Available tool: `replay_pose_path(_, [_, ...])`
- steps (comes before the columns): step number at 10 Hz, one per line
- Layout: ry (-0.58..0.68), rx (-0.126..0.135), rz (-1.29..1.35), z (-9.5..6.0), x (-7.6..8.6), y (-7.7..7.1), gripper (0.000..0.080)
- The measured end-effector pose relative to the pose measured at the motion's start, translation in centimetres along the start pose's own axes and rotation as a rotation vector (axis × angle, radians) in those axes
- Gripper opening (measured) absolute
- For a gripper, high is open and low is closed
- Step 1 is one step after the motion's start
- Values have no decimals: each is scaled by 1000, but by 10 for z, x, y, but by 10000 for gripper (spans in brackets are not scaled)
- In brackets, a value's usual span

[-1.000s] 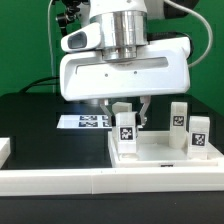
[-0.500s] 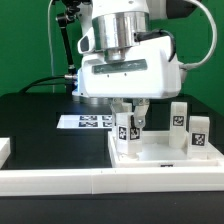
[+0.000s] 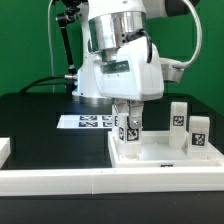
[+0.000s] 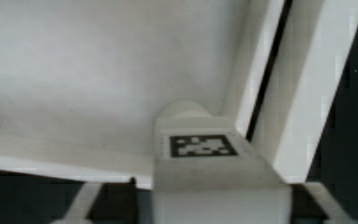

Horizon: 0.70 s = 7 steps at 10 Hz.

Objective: Assemble square table

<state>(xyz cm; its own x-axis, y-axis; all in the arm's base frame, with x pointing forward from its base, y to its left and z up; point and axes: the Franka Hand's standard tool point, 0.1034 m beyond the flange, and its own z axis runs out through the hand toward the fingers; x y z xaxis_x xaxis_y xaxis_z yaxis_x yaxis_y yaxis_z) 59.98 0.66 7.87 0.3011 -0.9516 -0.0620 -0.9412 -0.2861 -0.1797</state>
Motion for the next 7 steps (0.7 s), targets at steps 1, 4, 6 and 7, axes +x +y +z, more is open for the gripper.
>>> replay_pose_path(1, [0, 0, -88, 0, -1, 0, 504])
replay_pose_path(4, [0, 0, -396, 0, -1, 0, 622])
replay_pose_path(6, [-4, -14, -602, 1, -1, 1, 649])
replay_pose_path(7, [-5, -25, -693, 1, -2, 1, 649])
